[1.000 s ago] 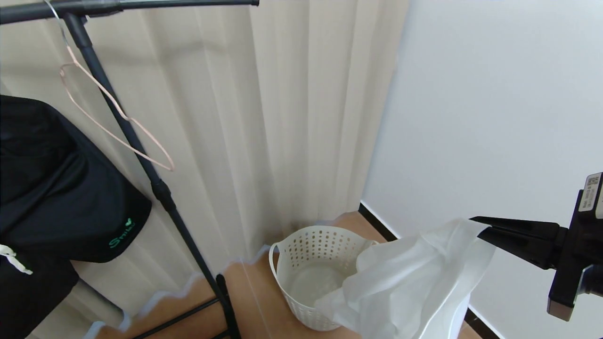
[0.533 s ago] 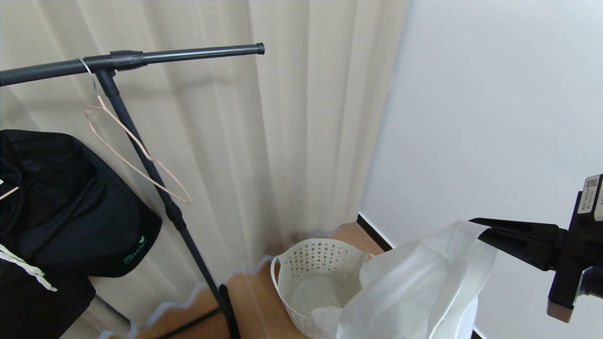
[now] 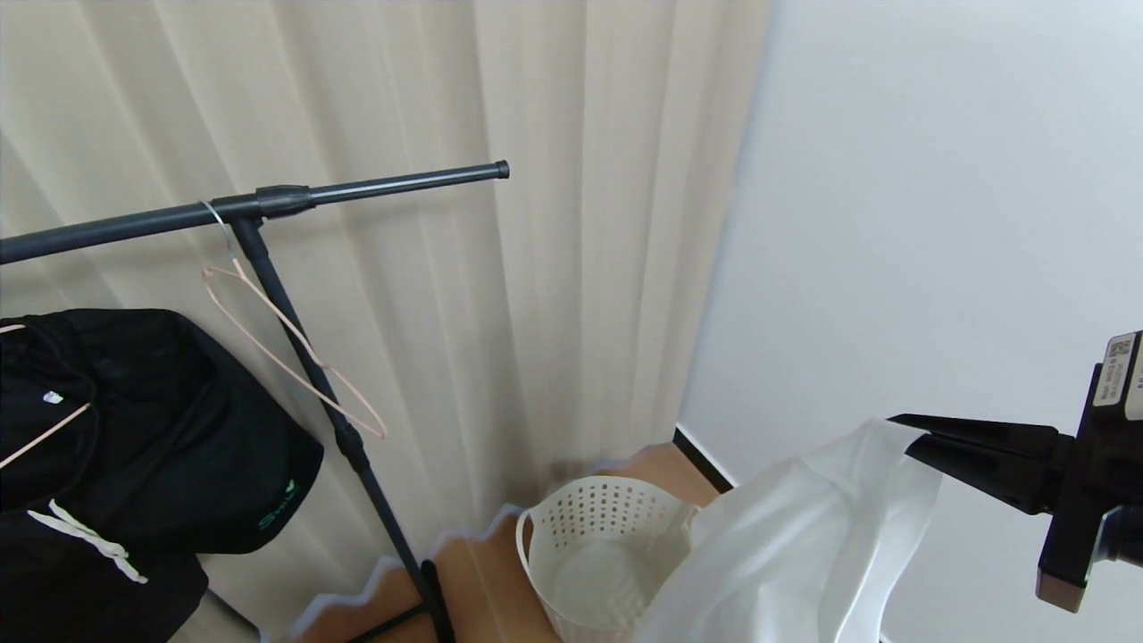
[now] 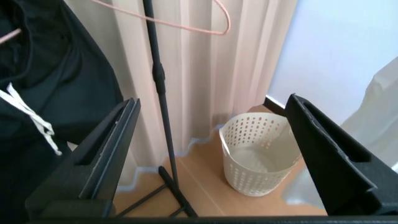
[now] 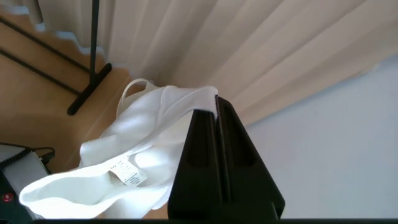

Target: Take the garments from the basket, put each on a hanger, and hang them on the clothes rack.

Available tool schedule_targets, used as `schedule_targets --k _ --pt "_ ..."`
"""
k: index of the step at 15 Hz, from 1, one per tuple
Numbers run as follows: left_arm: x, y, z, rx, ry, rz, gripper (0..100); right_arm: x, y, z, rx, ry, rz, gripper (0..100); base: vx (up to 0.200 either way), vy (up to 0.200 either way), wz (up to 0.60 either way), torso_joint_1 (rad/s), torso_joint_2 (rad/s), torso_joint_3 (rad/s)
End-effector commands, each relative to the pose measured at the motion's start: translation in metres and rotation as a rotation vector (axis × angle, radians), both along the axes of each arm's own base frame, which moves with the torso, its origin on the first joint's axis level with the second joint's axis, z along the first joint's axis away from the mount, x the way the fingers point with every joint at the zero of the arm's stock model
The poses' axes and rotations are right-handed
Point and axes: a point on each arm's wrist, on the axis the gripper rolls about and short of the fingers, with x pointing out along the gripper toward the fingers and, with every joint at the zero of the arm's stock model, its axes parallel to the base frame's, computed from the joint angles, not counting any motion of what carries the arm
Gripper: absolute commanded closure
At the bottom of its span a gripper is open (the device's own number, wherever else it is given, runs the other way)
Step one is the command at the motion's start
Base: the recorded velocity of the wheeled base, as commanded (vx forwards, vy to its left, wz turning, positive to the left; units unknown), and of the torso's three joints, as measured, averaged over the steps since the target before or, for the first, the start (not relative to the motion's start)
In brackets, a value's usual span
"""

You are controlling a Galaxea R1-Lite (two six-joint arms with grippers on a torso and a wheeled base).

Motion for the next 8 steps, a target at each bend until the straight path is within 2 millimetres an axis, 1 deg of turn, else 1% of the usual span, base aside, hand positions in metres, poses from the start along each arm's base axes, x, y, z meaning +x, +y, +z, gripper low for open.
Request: schedule_targets --k 1,4,6,8 --pt "0.0001 0.0000 0.0000 0.000 0.001 0.000 0 0.0005 0.0002 -0.0002 0.000 0.001 0.000 100 0.000 0.000 0.00 0.173 -0.41 -0.090" --pt "0.0001 0.0000 0.0000 0.000 0.001 0.000 0 0.0003 0.0004 -0.0006 -0.001 0.002 0.001 100 0.000 0.000 0.00 0.175 -0.38 -0.152" --pt "0.0001 0.0000 0.0000 0.000 0.001 0.000 0 0.0005 0.0002 -0.0006 -0.001 0.002 0.000 100 0.000 0.000 0.00 0.149 -0.34 -0.080" --pt "0.0001 0.0000 0.0000 0.001 0.001 0.000 0 0.0000 0.0002 -0.0004 0.000 0.001 0.001 100 0.000 0.000 0.00 0.021 -0.03 0.001"
